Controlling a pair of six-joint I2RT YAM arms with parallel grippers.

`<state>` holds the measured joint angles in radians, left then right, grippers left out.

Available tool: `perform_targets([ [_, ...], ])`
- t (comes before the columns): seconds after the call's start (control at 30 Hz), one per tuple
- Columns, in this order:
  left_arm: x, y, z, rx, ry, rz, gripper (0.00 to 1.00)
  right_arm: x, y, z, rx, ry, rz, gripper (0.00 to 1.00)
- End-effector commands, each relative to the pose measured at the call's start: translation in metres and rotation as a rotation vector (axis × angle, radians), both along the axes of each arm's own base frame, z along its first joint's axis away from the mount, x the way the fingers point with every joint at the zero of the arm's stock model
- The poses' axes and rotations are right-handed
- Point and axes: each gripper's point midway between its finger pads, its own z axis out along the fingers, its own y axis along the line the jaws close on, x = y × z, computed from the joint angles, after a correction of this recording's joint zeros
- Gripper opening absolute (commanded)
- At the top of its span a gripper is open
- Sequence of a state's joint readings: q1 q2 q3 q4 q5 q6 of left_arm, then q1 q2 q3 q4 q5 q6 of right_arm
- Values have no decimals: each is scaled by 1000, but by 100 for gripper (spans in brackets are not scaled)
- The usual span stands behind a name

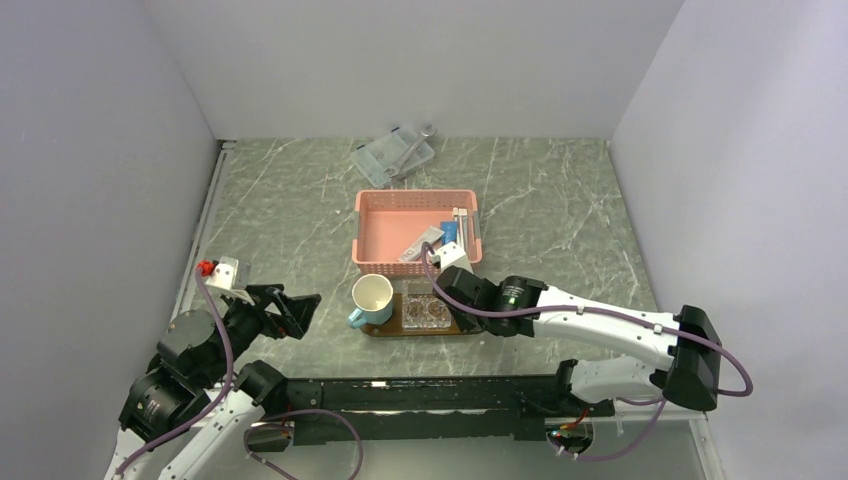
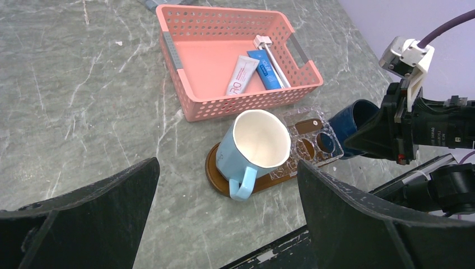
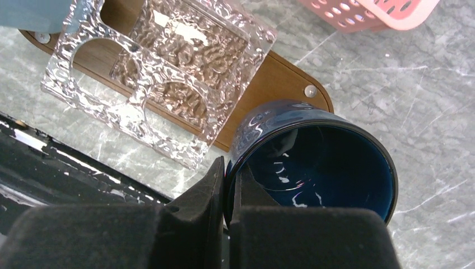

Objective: Prepare toiletry sets of a toothbrush and toothpaste on the tray

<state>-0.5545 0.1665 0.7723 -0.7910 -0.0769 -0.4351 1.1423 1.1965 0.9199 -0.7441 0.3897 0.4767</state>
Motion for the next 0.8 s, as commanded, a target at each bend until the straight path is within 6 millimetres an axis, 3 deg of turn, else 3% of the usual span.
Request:
perform_targets([
  [0.0,3,0,4,-8,-8,8,99,25,15,20,61,-104,-12,0],
  [0.27,2,1,5,-11,-11,12,99,34,12,9,58,-86,-19,0],
  [0.77,3,0,5,-9,-10,11,99,32,7,-16,26,-18,-16,0],
])
